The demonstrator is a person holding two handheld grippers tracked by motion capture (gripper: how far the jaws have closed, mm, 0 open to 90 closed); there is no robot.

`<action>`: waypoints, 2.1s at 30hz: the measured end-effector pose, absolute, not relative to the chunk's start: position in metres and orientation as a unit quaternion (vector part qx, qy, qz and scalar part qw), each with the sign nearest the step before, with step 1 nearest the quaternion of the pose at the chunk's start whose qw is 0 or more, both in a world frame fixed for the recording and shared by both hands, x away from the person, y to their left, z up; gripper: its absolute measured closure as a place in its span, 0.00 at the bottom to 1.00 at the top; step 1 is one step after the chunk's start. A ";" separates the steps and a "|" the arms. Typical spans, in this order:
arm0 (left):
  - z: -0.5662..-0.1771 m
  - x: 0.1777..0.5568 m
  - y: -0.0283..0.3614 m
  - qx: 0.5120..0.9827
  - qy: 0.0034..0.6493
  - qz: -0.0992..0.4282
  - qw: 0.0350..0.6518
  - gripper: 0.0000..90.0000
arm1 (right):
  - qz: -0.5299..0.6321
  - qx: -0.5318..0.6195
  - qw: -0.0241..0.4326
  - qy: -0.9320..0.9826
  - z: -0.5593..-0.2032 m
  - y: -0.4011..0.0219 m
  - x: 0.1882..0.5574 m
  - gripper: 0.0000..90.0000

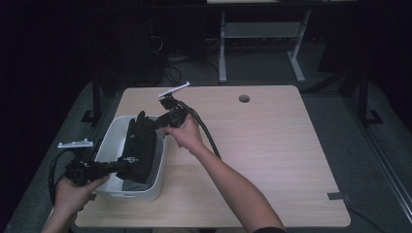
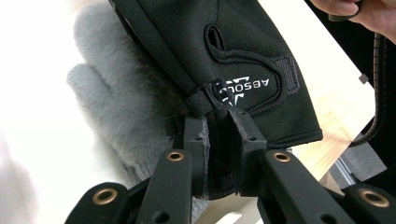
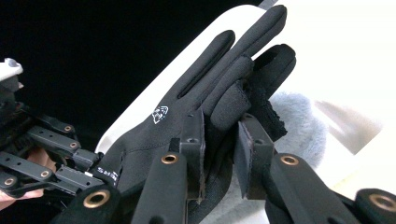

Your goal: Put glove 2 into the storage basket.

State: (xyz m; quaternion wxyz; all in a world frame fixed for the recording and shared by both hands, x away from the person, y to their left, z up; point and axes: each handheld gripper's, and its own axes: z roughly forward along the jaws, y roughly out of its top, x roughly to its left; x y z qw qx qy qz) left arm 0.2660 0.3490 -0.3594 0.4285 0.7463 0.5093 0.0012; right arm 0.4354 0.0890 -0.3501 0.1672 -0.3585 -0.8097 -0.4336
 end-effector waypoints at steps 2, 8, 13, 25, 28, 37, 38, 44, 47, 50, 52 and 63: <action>-0.362 0.266 0.351 0.746 0.511 -0.001 0.427 0.87 | -0.430 -0.360 0.172 -0.810 -0.353 0.091 0.436 0.83; -0.369 0.263 0.355 0.744 0.518 -0.006 0.421 0.87 | -0.419 -0.359 0.179 -0.815 -0.362 0.099 0.436 0.83; -0.373 0.262 0.358 0.741 0.524 -0.010 0.420 0.86 | -0.414 -0.356 0.182 -0.818 -0.369 0.105 0.437 0.82; -0.387 0.261 0.368 0.733 0.537 -0.028 0.416 0.84 | -0.393 -0.359 0.185 -0.826 -0.384 0.115 0.438 0.82; -0.387 0.261 0.367 0.735 0.535 -0.028 0.415 0.82 | -0.390 -0.363 0.184 -0.826 -0.386 0.115 0.438 0.81; -0.383 0.263 0.368 0.734 0.537 -0.022 0.416 0.67 | -0.390 -0.363 0.173 -0.828 -0.386 0.111 0.439 0.74; -0.382 0.264 0.368 0.733 0.537 -0.020 0.417 0.67 | -0.390 -0.360 0.170 -0.830 -0.386 0.110 0.440 0.72; -0.374 0.266 0.372 0.733 0.538 -0.007 0.416 0.66 | -0.400 -0.363 0.173 -0.823 -0.380 0.101 0.442 0.68; -0.370 0.266 0.372 0.731 0.539 -0.003 0.419 0.66 | -0.406 -0.364 0.172 -0.820 -0.376 0.097 0.442 0.67; -0.364 0.268 0.371 0.732 0.535 0.002 0.422 0.65 | -0.411 -0.362 0.170 -0.819 -0.371 0.091 0.442 0.65; -0.360 0.269 0.369 0.733 0.531 0.002 0.424 0.65 | -0.415 -0.362 0.170 -0.817 -0.368 0.087 0.442 0.64; -0.344 0.272 0.350 0.744 0.508 0.005 0.434 0.63 | -0.435 -0.374 0.169 -0.801 -0.358 0.053 0.439 0.61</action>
